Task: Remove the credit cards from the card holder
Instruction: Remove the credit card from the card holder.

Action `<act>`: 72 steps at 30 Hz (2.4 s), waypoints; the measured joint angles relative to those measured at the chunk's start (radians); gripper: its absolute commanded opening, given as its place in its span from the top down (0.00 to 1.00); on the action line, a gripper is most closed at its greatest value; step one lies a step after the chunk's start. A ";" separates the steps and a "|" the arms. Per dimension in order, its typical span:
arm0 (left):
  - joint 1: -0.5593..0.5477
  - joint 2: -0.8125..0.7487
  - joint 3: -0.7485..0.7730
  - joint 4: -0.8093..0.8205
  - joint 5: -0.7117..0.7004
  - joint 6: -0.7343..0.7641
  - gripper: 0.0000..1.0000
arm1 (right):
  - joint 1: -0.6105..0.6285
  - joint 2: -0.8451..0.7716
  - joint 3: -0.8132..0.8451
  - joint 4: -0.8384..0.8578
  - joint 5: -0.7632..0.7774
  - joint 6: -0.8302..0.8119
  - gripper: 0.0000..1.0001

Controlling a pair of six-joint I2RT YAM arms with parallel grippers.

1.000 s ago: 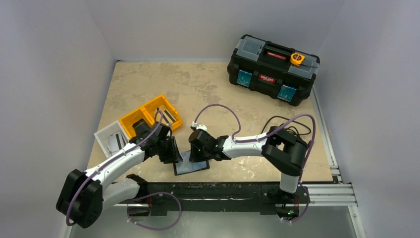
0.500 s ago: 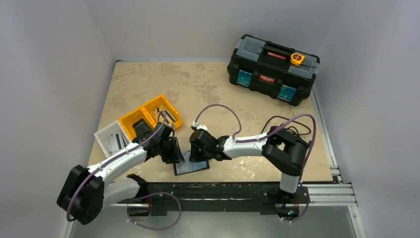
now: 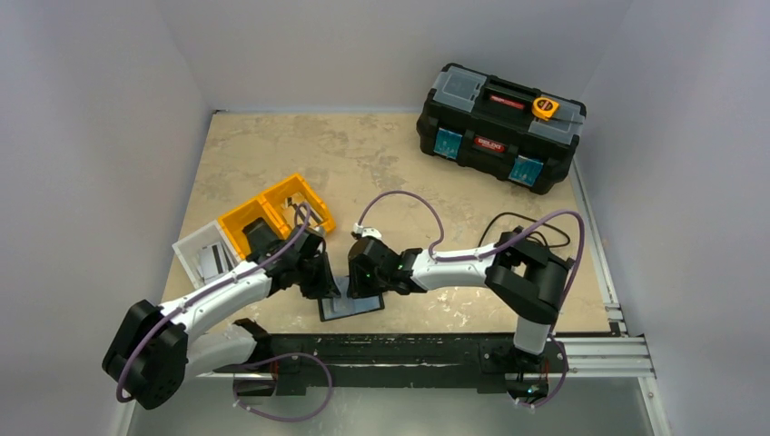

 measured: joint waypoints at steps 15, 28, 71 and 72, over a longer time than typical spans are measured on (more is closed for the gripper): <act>-0.069 0.001 0.084 -0.044 -0.006 -0.016 0.66 | 0.000 -0.254 0.000 -0.239 0.107 -0.021 0.60; -0.123 0.194 0.180 0.098 0.076 -0.068 0.52 | 0.000 -0.395 -0.098 -0.319 0.178 0.007 0.60; -0.063 0.075 0.003 0.111 0.001 -0.067 0.83 | 0.001 -0.083 0.045 -0.275 0.153 -0.027 0.98; -0.063 0.079 0.001 0.113 0.002 -0.067 0.83 | 0.001 -0.082 0.045 -0.275 0.153 -0.027 0.99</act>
